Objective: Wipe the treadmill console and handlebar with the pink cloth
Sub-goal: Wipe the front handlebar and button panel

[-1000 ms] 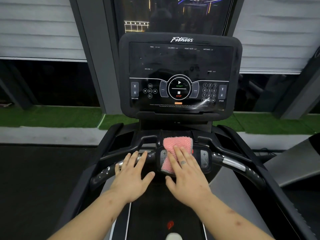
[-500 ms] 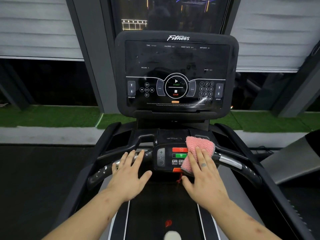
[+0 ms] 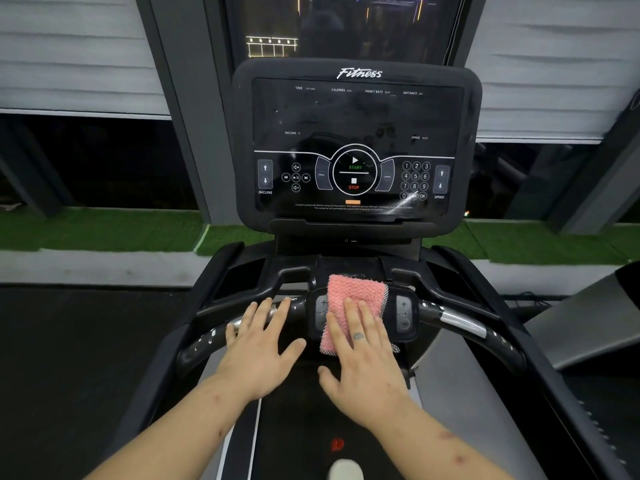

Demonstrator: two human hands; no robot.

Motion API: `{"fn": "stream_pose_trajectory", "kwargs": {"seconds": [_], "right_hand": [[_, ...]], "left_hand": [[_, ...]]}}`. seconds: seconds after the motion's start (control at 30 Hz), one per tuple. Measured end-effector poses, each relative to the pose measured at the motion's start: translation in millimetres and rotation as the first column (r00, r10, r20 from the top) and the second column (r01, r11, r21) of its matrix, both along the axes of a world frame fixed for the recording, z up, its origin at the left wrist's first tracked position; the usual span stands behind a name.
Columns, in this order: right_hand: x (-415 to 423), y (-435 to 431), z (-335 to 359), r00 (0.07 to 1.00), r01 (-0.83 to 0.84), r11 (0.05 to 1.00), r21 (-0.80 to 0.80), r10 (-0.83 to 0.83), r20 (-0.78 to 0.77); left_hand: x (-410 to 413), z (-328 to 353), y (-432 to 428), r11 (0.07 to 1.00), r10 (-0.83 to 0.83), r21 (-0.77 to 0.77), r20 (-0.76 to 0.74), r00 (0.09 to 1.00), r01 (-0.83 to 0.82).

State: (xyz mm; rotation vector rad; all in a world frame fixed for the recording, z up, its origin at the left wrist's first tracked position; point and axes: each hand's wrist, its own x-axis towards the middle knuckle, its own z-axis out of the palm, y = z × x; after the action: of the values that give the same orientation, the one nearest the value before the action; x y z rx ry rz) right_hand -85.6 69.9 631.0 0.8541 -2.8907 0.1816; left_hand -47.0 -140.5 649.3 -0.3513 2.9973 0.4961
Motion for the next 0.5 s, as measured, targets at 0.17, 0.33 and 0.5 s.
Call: {"fn": "stream_pose_trajectory", "kwargs": {"seconds": [0.17, 0.33, 0.5], "right_hand": [[-5, 7, 4, 0.999, -0.042, 0.999, 0.005, 0.042, -0.01], [-9, 33, 13, 0.999, -0.036, 0.999, -0.004, 0.036, 0.004], [-13, 59, 16, 1.0, 0.003, 1.0, 0.027, -0.003, 0.023]], "left_hand": [[1, 1, -1, 1.0, -0.004, -0.015, 0.011, 1.0, 0.004], [0, 4, 5, 0.999, 0.029, -0.032, -0.007, 1.0, -0.029], [-1, 7, 22, 0.998, 0.02, -0.058, -0.056, 0.998, -0.024]]}}
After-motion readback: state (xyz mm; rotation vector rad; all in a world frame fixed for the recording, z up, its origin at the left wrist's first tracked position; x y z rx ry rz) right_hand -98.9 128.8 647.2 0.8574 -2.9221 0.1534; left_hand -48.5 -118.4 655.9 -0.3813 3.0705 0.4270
